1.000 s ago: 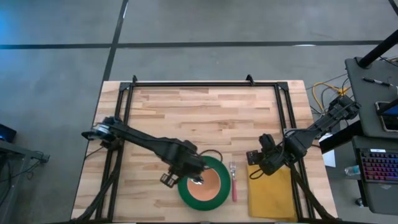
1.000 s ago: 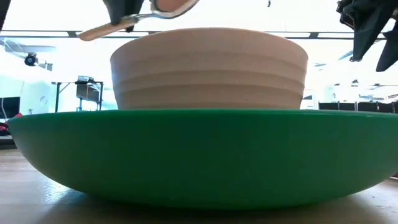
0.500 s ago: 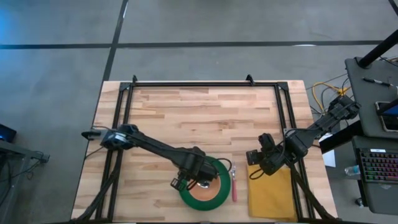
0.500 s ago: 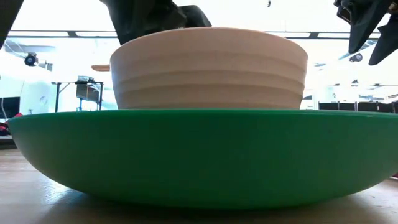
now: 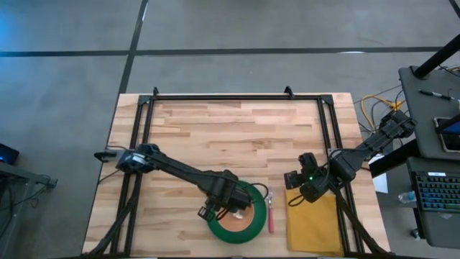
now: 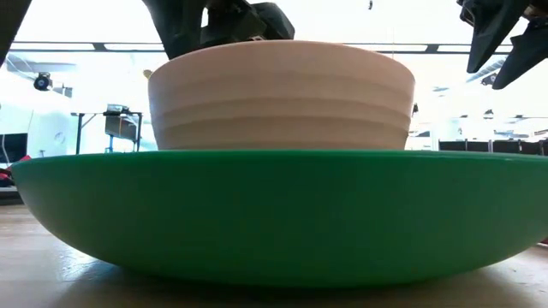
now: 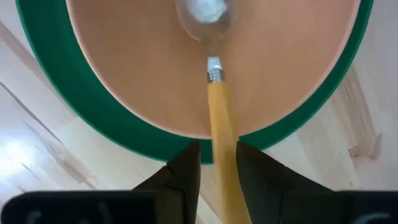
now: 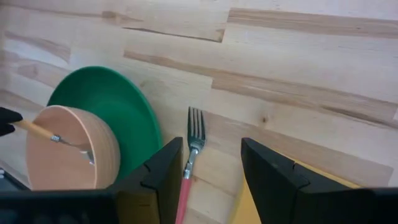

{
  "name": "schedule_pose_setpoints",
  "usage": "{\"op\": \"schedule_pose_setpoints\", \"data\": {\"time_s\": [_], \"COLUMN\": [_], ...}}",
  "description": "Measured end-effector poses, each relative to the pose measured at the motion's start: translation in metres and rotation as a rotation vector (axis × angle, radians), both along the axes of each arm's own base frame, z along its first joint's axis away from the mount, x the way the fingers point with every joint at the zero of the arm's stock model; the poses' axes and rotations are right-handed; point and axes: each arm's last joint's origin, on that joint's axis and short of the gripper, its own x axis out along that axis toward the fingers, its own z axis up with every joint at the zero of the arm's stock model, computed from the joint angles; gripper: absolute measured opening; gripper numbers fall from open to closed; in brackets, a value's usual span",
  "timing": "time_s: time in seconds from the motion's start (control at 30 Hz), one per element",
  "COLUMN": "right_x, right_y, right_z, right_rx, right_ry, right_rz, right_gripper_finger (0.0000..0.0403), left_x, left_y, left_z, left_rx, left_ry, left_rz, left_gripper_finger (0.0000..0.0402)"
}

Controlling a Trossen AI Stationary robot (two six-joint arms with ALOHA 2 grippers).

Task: Set table place
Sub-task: Return to Home Position

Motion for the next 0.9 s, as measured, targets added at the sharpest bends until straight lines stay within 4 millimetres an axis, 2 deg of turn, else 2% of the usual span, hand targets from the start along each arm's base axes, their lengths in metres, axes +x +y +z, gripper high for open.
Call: {"op": "schedule_pose_setpoints", "data": {"time_s": [0.13, 0.3, 0.4, 0.5, 0.6, 0.67, 0.73, 0.8, 0.9], "right_x": [0.0, 0.0, 0.0, 0.0, 0.0, 0.0, 0.0, 0.0, 0.0], "right_y": [0.0, 0.0, 0.0, 0.0, 0.0, 0.0, 0.0, 0.0, 0.0], "right_z": [0.0, 0.0, 0.0, 0.0, 0.0, 0.0, 0.0, 0.0, 0.0], "right_rx": [0.0, -0.007, -0.019, -0.019, -0.02, -0.019, -0.019, -0.02, -0.02], "right_ry": [0.0, 0.003, 0.006, 0.006, 0.006, 0.005, 0.005, 0.005, 0.005], "right_rz": [0.0, 0.012, 0.035, 0.036, 0.037, 0.039, 0.039, 0.039, 0.039], "right_gripper_finger": [0.0155, 0.0155, 0.0155, 0.0155, 0.0155, 0.0155, 0.0155, 0.0155, 0.0155], "left_x": [-0.002, -0.016, -0.028, -0.045, -0.065, -0.08, -0.098, -0.114, -0.127], "left_y": [0.001, 0.009, 0.014, 0.023, 0.033, 0.039, 0.043, 0.044, 0.043], "left_z": [0.005, 0.032, 0.057, 0.087, 0.114, 0.133, 0.149, 0.163, 0.182], "left_rx": [0.014, 0.012, -0.016, 0.045, 0.067, 0.002, -0.084, -0.18, -0.319], "left_ry": [-0.018, -0.053, -0.123, -0.245, -0.344, -0.399, -0.428, -0.456, -0.597], "left_rz": [0.016, 0.085, 0.113, 0.098, 0.251, 0.446, 0.563, 0.561, 0.549], "left_gripper_finger": [0.009, 0.009, 0.009, 0.0091, 0.0091, 0.0091, 0.0091, 0.0091, 0.0091]}}
